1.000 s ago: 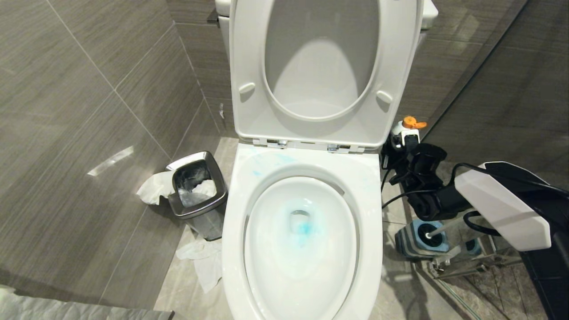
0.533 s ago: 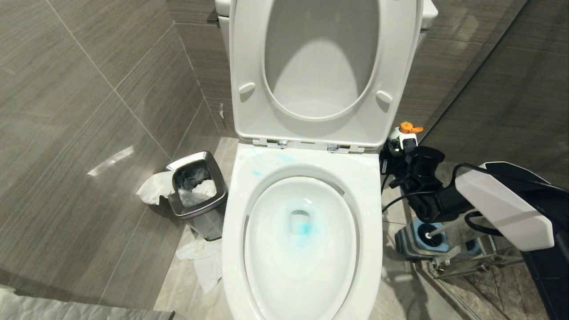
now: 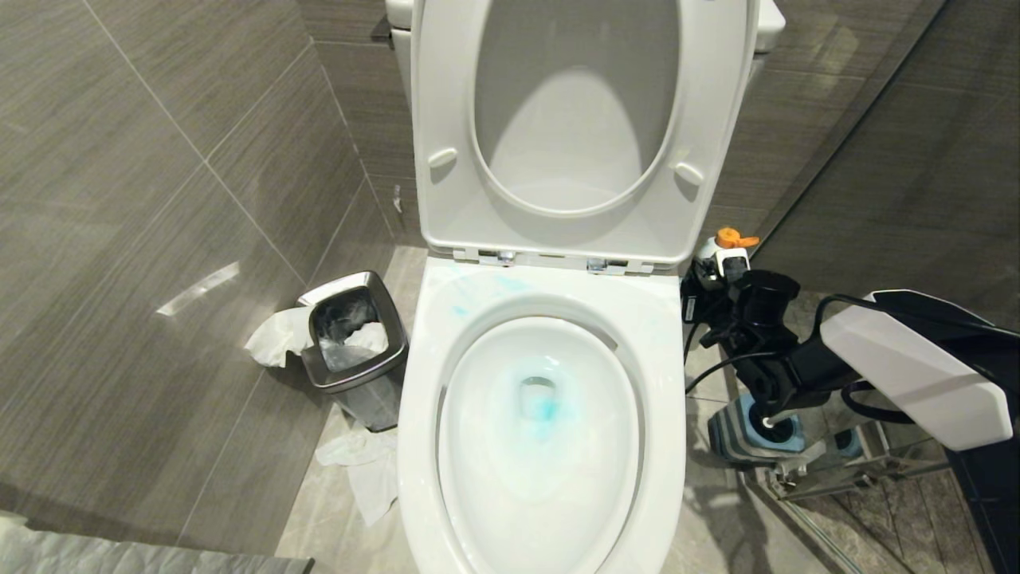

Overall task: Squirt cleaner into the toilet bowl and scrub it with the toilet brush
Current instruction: Place the cleaning agent on the floor

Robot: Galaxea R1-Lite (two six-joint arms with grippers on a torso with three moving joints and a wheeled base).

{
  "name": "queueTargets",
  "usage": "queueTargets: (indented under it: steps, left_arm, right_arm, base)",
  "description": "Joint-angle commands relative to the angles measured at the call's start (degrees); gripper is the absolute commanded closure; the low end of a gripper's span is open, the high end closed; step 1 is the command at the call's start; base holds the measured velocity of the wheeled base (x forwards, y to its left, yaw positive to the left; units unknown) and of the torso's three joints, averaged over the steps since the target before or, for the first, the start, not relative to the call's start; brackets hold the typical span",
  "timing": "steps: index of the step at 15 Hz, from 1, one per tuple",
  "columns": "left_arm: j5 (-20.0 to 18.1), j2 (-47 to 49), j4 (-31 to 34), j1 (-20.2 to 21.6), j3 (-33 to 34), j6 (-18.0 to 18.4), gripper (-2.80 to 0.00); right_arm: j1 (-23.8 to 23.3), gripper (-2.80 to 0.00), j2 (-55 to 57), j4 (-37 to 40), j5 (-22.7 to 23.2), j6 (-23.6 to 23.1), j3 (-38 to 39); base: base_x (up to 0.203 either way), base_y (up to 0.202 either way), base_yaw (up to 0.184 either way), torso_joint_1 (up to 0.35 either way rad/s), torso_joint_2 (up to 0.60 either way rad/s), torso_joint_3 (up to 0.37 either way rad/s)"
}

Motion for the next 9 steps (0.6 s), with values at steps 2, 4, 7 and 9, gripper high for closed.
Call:
queueTargets:
  steps: [2, 4, 7, 9]
  left_arm:
    - [0.02, 0.05, 0.20, 0.00, -0.10, -0.02, 0.00]
    - [0.18, 0.05, 0.37, 0.00, -0.10, -0.04, 0.00]
    - [0.18, 0.05, 0.46, 0.00, -0.19, -0.11, 0.00]
    - [0.09, 0.05, 0.37, 0.00, -0.18, -0.03, 0.00]
  right_arm:
    - [0.00, 0.00, 0.16, -0.52, -0.12, 0.53, 0.24]
    - [0.00, 0.00, 0.68, -0.52, -0.12, 0.63, -0.28]
    - [-0.73, 0.00, 0.95, -0.56, -0.12, 0.72, -0.59]
    - [-1.28, 0.00, 1.22, -0.52, -0.04, 0.77, -2.10]
  base:
    - [0.000, 0.000, 0.000, 0.000, 0.00, 0.000]
    - [0.000, 0.000, 0.000, -0.001, 0.00, -0.032]
    - [0.000, 0.000, 0.000, 0.002, 0.01, -0.145]
    - [0.000, 0.000, 0.000, 0.001, 0.00, -0.186]
